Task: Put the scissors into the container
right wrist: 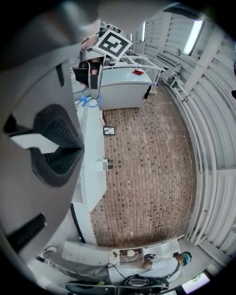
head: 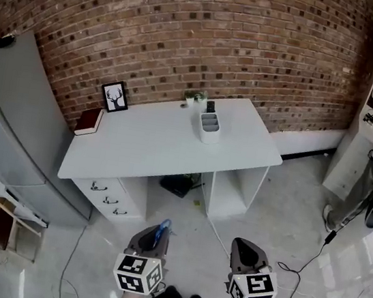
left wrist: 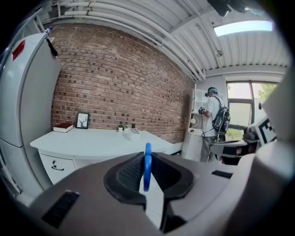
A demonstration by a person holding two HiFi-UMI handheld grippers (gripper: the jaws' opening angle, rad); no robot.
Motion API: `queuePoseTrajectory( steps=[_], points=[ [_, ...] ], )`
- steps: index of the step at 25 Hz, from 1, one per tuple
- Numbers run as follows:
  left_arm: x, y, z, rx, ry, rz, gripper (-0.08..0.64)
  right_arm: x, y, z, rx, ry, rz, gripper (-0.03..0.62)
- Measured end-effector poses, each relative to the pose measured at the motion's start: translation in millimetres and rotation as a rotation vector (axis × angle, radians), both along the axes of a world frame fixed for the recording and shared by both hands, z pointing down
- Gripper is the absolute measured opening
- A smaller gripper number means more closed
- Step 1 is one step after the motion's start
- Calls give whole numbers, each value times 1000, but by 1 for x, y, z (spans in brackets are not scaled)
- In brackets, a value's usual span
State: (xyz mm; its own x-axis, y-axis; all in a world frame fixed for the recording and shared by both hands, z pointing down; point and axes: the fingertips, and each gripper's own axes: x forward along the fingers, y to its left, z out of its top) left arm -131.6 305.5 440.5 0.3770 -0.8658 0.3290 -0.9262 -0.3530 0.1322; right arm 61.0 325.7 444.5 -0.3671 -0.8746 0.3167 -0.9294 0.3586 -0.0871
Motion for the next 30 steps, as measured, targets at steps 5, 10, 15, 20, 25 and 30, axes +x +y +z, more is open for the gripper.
queuePoseTrajectory(
  steps=[5, 10, 15, 20, 25, 30],
  points=[
    [3, -2, 1, -5, 17, -6, 44, 7, -3, 9, -19, -17, 28, 0],
    [-2, -14, -2, -2, 14, -17, 44, 5, -12, 15, -42, -31, 31, 0],
    [-10, -42, 2, -13, 10, -25, 44, -2, -38, 19, -59, -42, 34, 0],
    [-16, -93, 12, -18, 22, -26, 44, -5, -83, 29, -67, -27, 40, 0],
    [-22, -165, 15, -16, 36, -16, 44, -12, -148, 33, -74, -23, 53, 0],
    [-26, -233, 14, -16, 47, 13, 44, -17, -210, 36, -89, -19, 85, 0]
  ],
)
